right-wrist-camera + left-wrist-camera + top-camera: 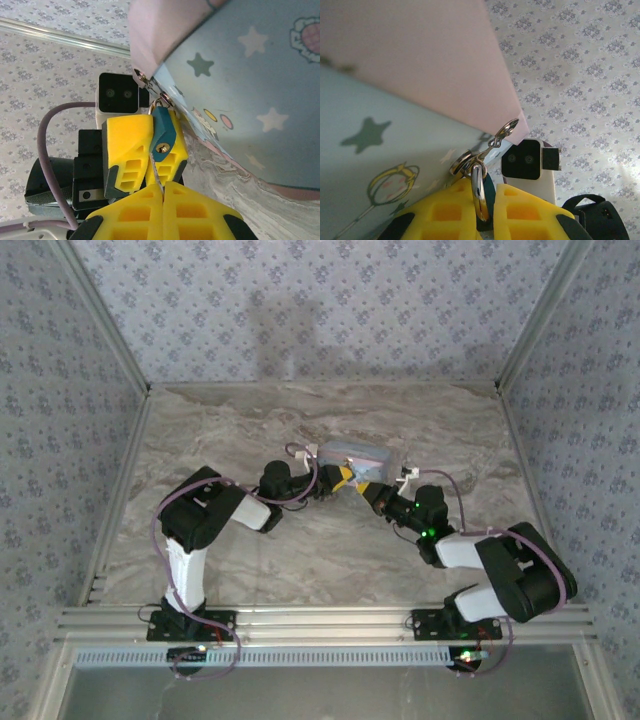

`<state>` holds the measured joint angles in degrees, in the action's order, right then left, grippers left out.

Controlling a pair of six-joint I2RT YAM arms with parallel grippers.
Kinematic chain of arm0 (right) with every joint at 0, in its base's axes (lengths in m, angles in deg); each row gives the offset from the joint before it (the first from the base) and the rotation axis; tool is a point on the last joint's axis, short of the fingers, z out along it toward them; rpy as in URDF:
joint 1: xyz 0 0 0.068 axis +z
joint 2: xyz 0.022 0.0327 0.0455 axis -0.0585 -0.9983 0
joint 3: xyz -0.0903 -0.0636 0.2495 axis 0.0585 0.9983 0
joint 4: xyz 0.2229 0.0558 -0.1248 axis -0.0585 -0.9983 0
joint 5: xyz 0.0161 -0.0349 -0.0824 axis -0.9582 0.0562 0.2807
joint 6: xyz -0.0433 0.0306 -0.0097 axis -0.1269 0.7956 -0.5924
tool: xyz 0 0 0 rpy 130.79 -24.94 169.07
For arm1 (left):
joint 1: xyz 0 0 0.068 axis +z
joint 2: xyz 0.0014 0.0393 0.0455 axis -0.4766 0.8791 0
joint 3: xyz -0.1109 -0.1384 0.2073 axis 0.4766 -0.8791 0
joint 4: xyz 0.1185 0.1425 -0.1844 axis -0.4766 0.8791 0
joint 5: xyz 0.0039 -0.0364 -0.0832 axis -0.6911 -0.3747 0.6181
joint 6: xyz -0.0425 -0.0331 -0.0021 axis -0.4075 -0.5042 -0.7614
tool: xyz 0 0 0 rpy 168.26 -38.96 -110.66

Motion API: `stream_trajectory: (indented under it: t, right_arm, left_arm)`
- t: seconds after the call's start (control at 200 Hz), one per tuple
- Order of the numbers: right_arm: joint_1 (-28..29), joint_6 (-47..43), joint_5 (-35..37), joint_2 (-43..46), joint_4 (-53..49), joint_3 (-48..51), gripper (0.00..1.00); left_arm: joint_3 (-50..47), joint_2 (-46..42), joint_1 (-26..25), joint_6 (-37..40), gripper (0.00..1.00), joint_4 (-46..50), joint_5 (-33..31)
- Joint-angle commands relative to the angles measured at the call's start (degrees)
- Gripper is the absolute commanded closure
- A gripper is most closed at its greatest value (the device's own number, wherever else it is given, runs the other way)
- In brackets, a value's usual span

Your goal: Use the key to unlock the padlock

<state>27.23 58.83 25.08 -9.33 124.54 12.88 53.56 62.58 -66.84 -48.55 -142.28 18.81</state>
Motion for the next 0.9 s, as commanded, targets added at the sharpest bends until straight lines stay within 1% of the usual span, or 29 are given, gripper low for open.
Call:
stream_trajectory:
  t: [0.0,0.535,0.745,0.894]
  right_arm:
    - [-0.3,-1.1,-1.0,0.0,-0.6,-0.5,1.0]
    - [-0.3,-0.2,-1.6,-3.7,3.4,-2.1,1.0]
    - [-0.3,0.2,-1.6,-2.9,3.7,-1.0,1.0]
    - [-0.4,0.0,-1.5,-0.5,2.8,0.8,1.0]
  left_arm:
    - [2.3,-2.6,-0.5,0.4,1.0,-5.8,0.8]
    - [2.5,-2.1,-1.2,0.4,1.0,-5.8,1.6]
    - [2.5,-1.8,-1.0,0.6,1.0,-5.8,1.4]
    - [2.5,-1.9,-0.6,0.5,1.0,-5.8,1.3]
